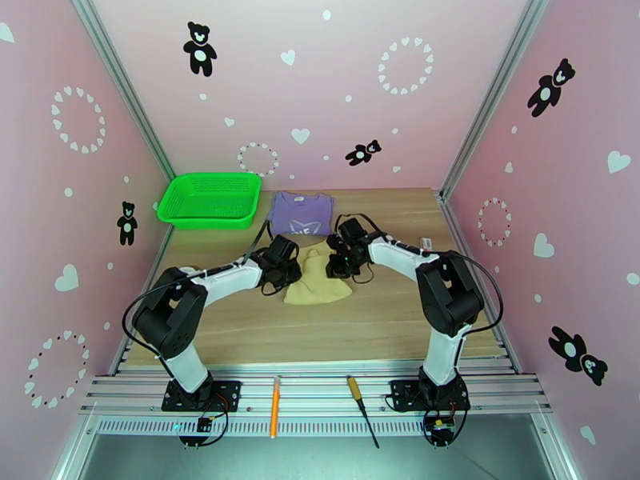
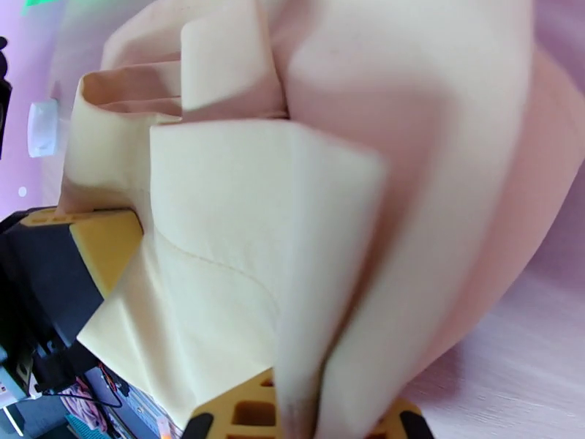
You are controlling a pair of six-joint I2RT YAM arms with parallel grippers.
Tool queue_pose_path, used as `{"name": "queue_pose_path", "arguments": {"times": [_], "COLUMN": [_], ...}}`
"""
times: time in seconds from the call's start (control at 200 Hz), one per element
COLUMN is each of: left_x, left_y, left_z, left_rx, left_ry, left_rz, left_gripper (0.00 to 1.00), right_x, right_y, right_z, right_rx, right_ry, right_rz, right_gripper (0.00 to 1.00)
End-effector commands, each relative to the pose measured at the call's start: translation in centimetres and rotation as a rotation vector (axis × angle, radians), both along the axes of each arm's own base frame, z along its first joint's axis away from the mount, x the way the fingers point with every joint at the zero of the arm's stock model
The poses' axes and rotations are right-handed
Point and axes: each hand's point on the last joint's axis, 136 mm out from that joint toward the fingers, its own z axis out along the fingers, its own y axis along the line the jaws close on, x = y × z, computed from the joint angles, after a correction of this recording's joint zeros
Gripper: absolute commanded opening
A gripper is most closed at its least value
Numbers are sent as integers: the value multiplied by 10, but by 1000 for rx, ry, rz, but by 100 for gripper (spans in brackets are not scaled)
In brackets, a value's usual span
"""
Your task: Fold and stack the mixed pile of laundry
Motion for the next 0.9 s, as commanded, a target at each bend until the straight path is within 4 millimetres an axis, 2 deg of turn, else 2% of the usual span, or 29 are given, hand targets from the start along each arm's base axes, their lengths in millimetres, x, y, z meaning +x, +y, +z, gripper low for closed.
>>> {"name": "queue_pose_path", "arguments": {"times": [0.0, 0.075, 0.155, 0.25, 0.315, 0.445, 0.57, 0.771, 0.896], "left_x": [22, 37, 60, 91, 114, 159, 194, 228, 245], "left_y": [17, 26, 36, 50, 58, 70, 77, 79, 81], "left_z": [79, 107, 131, 143, 143, 128, 99, 65, 42], "left_rx": [127, 187, 223, 283, 326, 354, 354, 363, 378], "left_ry": [-195, -257, -325, -378, -399, -397, -364, -331, -299], "left_rz": [-14, -10, 3, 22, 32, 49, 66, 79, 82], "left_gripper": [0, 0, 0, 0, 0, 0, 0, 0, 0], "right_x": [25, 47, 73, 107, 131, 175, 207, 239, 249], "right_y": [3, 8, 16, 27, 34, 48, 59, 67, 65], "right_z": [72, 92, 105, 110, 108, 94, 75, 48, 28], "right_rx": [1, -4, -8, -11, -16, 1, 23, 88, 115], "right_ry": [-189, -266, -343, -418, -455, -484, -476, -462, -430], "right_rz": [24, 29, 28, 26, 18, -14, -48, -119, -161], "right_gripper": [0, 0, 0, 0, 0, 0, 0, 0, 0]}}
